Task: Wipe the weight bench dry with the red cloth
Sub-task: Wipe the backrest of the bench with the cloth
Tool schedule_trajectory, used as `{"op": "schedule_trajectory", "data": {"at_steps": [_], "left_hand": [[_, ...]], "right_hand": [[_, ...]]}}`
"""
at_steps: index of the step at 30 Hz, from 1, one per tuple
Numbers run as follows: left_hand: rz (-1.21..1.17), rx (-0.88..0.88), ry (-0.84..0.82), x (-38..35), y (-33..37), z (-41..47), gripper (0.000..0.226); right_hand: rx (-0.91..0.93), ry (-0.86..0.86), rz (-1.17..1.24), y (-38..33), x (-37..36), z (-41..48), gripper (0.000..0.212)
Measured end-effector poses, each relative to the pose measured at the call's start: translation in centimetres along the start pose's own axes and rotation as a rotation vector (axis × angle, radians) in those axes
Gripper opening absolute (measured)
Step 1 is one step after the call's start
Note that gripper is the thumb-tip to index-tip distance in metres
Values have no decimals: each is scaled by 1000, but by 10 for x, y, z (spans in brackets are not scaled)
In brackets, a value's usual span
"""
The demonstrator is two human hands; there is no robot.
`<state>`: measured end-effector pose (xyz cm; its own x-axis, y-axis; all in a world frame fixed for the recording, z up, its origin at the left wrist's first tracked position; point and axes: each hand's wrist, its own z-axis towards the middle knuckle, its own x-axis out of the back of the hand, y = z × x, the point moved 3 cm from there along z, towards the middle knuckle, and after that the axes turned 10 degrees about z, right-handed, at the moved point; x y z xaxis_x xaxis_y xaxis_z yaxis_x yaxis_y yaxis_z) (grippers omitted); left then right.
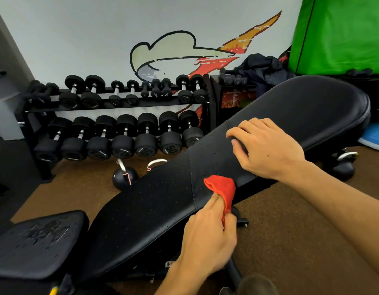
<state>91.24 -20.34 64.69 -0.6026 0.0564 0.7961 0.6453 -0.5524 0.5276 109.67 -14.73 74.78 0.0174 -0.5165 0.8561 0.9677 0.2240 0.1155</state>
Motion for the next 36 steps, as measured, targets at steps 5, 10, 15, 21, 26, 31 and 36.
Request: {"op": "schedule_trajectory", "data": {"at_steps": [5, 10, 15, 21, 26, 31, 36], "left_hand": [[-45, 108, 11, -1, -26, -14, 27], [-73, 146, 6, -1, -31, 2, 14], [-27, 111, -35, 0, -39, -18, 7], [-88, 186, -46, 6, -54, 7, 15], [-39, 65, -142, 14, -57, -7, 16], [-65, 217, -216, 24, -76, 25, 18], [-63, 129, -239, 23, -59, 23, 21]], "right_hand": [[-18, 4, -29, -2, 2, 0, 34], [-29, -6, -65, -5, 1, 2, 35], [-36, -28, -79, -5, 3, 1, 34], [-55, -22, -32, -4, 3, 2, 30], [-89, -4, 1, -2, 3, 0, 29], [-101, -108, -45, -1, -3, 2, 32], [-104, -133, -72, 0, -5, 2, 32]]}}
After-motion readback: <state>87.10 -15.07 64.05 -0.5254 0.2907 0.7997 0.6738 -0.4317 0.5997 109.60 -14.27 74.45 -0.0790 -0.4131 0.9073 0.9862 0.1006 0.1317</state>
